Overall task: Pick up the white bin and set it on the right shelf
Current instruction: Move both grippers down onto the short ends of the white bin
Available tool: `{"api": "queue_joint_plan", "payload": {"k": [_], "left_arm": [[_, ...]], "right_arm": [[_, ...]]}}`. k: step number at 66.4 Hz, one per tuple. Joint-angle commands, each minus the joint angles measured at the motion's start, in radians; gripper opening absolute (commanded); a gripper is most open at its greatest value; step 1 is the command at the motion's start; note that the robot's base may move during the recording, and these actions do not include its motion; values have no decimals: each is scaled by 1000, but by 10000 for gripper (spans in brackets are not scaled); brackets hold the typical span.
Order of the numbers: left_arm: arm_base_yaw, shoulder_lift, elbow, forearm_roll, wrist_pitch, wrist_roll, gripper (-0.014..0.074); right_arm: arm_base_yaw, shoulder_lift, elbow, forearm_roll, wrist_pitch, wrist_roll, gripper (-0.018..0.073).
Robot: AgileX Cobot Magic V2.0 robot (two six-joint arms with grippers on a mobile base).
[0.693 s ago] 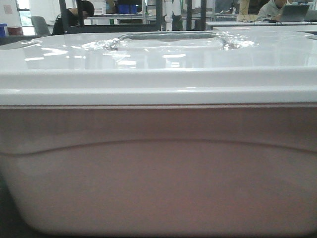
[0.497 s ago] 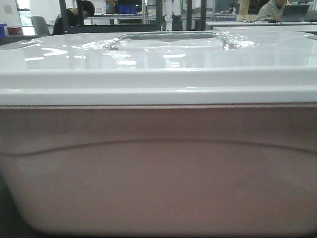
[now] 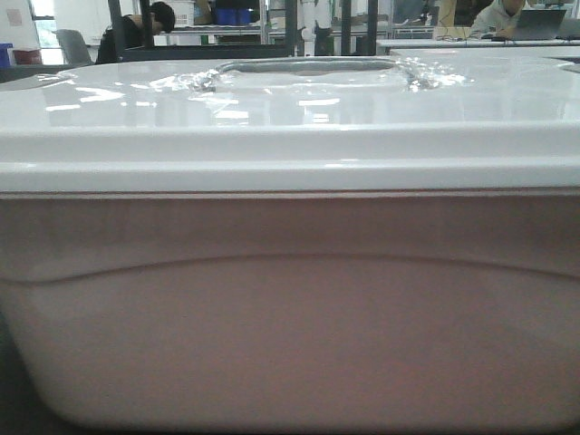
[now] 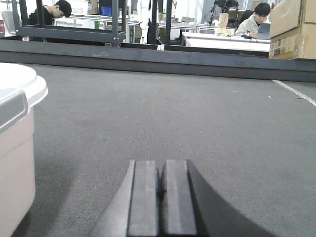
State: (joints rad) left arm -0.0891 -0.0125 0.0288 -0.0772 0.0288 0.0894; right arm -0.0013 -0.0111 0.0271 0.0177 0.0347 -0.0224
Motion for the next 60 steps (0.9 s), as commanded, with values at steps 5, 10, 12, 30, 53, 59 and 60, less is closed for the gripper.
{"api": "queue_joint_plan", "payload": {"k": [5, 10, 12, 30, 53, 59, 60], "left_arm": [[0, -11, -1, -5, -84, 1, -118], [0, -11, -1, -5, -84, 1, -118], [0, -11, -1, -8, -84, 1, -118], [0, -4, -149, -34, 103, -1, -118], [0, 158, -470, -55, 421, -1, -118], [0, 256, -559, -55, 454, -1, -118], [0, 271, -571, -55, 456, -1, -118]], "right_arm": [[-5, -18, 1, -4, -94, -3, 68], [-5, -18, 1, -4, -92, -3, 68], [-5, -18, 1, -4, -96, -3, 68], [-5, -4, -141, -4, 8, -4, 68], [-5, 257, -482, -4, 249, -5, 68], [-5, 370, -588, -4, 290, -10, 68], [-5, 386, -604, -4, 301, -13, 68]]}}
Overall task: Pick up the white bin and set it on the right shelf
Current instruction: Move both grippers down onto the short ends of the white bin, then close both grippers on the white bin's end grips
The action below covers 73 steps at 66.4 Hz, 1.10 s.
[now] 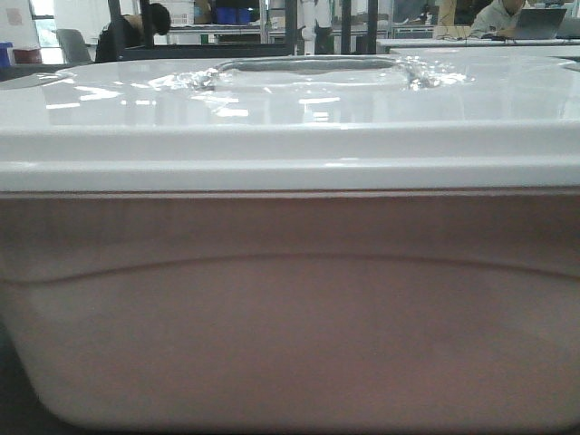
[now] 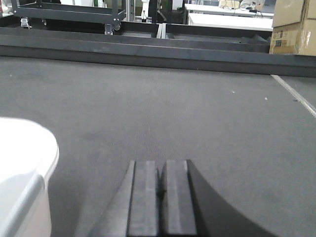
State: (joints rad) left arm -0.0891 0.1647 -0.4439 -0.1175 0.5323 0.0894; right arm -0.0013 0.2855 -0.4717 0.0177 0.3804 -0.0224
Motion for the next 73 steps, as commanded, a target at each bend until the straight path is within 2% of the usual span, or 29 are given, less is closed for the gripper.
{"api": "queue_joint_plan", "payload": {"k": [1, 14, 18, 22, 26, 35, 48, 53, 57, 62, 68, 71, 73], "left_arm": [[0, 109, -110, -14, -41, -1, -118], [0, 351, -311, -19, 140, 1, -118], [0, 425, -370, -63, 216, 1, -118], [0, 497, -421, -140, 254, 1, -118], [0, 544, -441, -234, 255, 1, -118], [0, 630, -449, -389, 244, 1, -118], [0, 725, -449, -556, 244, 1, -118], [0, 754, -449, -596, 246, 24, -114], [0, 773, -449, -625, 248, 62, -111], [0, 782, -449, -653, 248, 88, -86], [0, 784, -449, -683, 248, 110, 41], [0, 784, -449, -696, 248, 110, 143], [0, 784, -449, -701, 246, 110, 205]], "right_arm": [[-5, 105, -129, -4, -32, -15, 68], [-5, 323, -332, -4, 181, -42, 68], [-5, 389, -386, 8, 246, -42, 68], [-5, 445, -426, 52, 328, -42, 68], [-5, 477, -449, 110, 384, -42, 68], [-5, 506, -461, 250, 494, -41, 68], [-5, 570, -461, 451, 562, -41, 77], [-5, 599, -461, 501, 570, -42, 152], [-5, 619, -461, 544, 573, -47, 263], [-5, 642, -461, 595, 575, -50, 444], [-5, 671, -461, 677, 597, -50, 608], [-5, 684, -461, 713, 608, -54, 643], [-5, 694, -461, 731, 608, -63, 632]]}}
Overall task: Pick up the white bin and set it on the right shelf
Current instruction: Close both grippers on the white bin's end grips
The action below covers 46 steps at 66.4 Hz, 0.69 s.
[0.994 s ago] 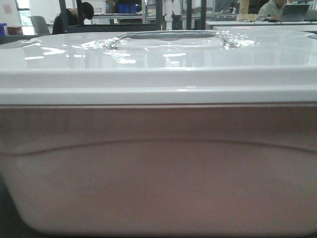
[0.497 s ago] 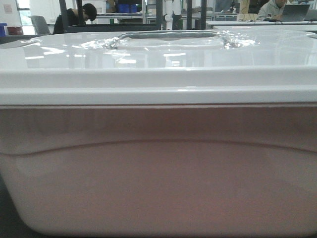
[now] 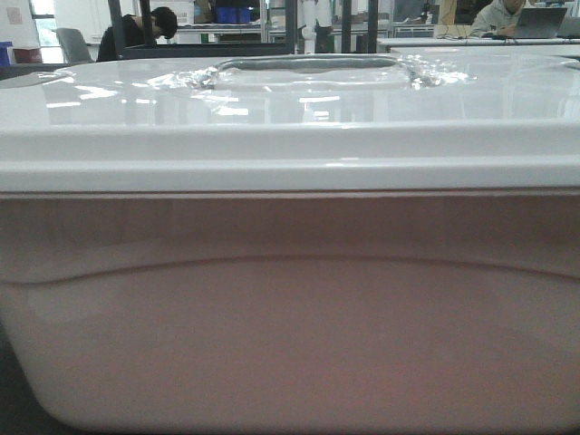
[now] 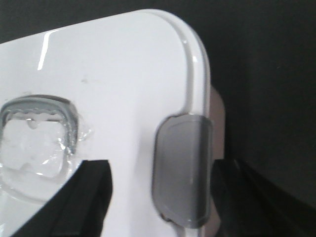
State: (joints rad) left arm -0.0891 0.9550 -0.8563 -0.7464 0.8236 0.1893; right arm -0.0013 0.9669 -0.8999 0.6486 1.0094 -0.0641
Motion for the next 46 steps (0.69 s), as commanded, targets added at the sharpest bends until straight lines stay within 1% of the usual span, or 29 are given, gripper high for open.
{"api": "queue_joint_plan", "payload": {"k": [1, 2, 3, 5, 9, 14, 23, 29, 36, 41, 46], "left_arm": [[0, -7, -36, -78, -45, 10, 251], [0, -7, -36, -81, -45, 10, 280], [0, -7, -36, -85, -45, 10, 333], [0, -7, -36, -85, -45, 10, 386], [0, -4, -36, -85, -44, 10, 433], [0, 3, -36, -106, -38, 10, 430], [0, 39, -36, -176, -38, 14, 430], [0, 69, -36, -196, -37, 35, 430], [0, 96, -36, -225, -37, 61, 430], [0, 113, -36, -275, -33, 106, 430], [16, 131, -36, -335, -16, 159, 430]], "right_arm": [[-5, 15, -33, 115, -24, -27, 629], [-5, 20, -33, 124, -28, -29, 625], [-5, 24, -33, 143, -38, -37, 623], [-5, 28, -38, 158, -56, -42, 623], [-5, 31, -51, 163, -88, -41, 623], [-6, 31, -78, 164, -92, -41, 623], [-9, 55, -100, 168, -17, -59, 623], [-9, 81, -101, 173, -41, -59, 623], [-9, 107, -101, 203, -74, -65, 623], [-9, 123, -102, 229, -84, -103, 623], [-9, 148, -105, 268, -85, -152, 623]]}}
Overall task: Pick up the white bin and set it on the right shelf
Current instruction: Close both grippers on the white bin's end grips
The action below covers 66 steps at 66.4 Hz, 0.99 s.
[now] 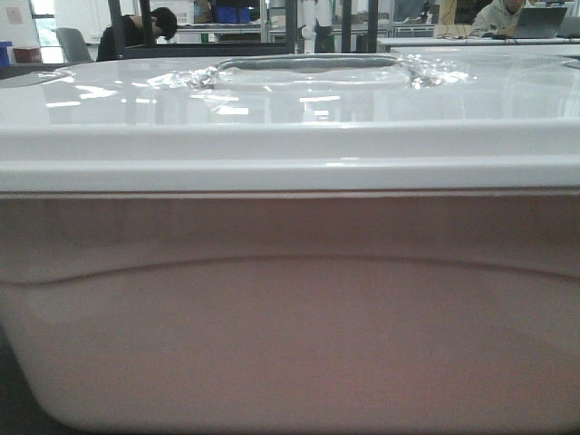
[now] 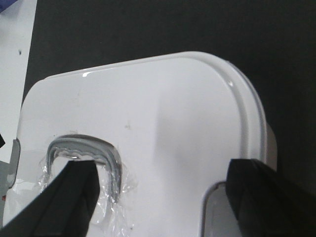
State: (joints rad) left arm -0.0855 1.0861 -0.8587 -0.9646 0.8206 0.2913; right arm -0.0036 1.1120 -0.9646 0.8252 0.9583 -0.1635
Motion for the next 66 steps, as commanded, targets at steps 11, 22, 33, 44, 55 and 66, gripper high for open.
{"api": "queue_joint_plan", "payload": {"k": [11, 22, 33, 44, 55, 66], "left_arm": [[138, 68, -62, -279, 155, 216, 430], [301, 97, -88, -317, 314, 292, 430], [333, 106, -88, -319, 434, 350, 430], [333, 106, -88, -302, 494, 397, 430], [333, 106, -88, -216, 494, 398, 430], [333, 113, -88, -176, 490, 396, 430]], "right_arm": [[-17, 69, -63, 235, -12, -173, 623], [-133, 133, -77, 441, 160, -363, 623], [-247, 224, -77, 632, 376, -477, 623], [-263, 225, -76, 491, 375, -492, 623], [-263, 220, -62, 447, 375, -488, 623], [-281, 220, -61, 389, 375, -488, 623]]}}
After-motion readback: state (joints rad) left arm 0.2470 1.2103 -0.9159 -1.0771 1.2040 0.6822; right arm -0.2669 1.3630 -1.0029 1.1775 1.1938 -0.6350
